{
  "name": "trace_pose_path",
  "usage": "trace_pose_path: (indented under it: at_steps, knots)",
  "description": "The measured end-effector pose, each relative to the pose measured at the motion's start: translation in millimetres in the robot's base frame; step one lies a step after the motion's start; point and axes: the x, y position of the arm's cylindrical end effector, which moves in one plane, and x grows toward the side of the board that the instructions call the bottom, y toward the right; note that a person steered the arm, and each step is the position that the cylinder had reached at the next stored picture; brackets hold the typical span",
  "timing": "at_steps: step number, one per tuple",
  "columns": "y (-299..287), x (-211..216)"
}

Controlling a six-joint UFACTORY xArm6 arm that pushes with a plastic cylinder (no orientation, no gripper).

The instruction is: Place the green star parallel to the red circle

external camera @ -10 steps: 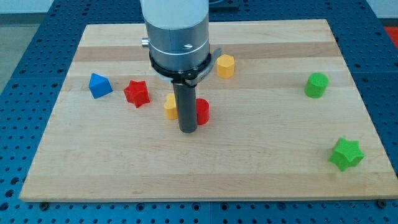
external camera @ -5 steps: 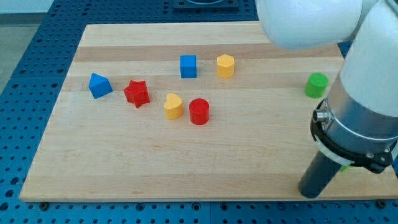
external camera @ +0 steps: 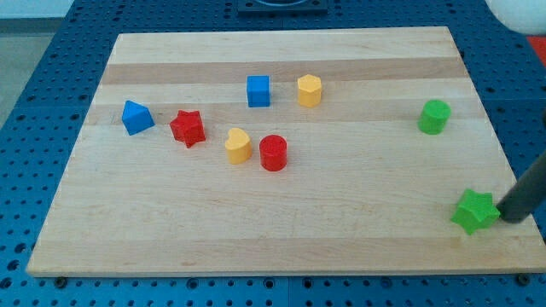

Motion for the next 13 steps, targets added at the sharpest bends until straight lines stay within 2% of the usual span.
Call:
trace_pose_path:
  at_steps: [1, 3, 5, 6, 7, 8, 9, 11, 13]
  knots:
    - [-5.2, -9.5]
    - [-48.9, 9.3]
    - [-92.7, 9.3]
    - [-58.6, 10.3]
    - [-23.6, 42.3]
    - [-26.1, 65.0]
    - [-46.6, 64.4]
    - [-103.9, 58.8]
    - [-121.7, -8.8]
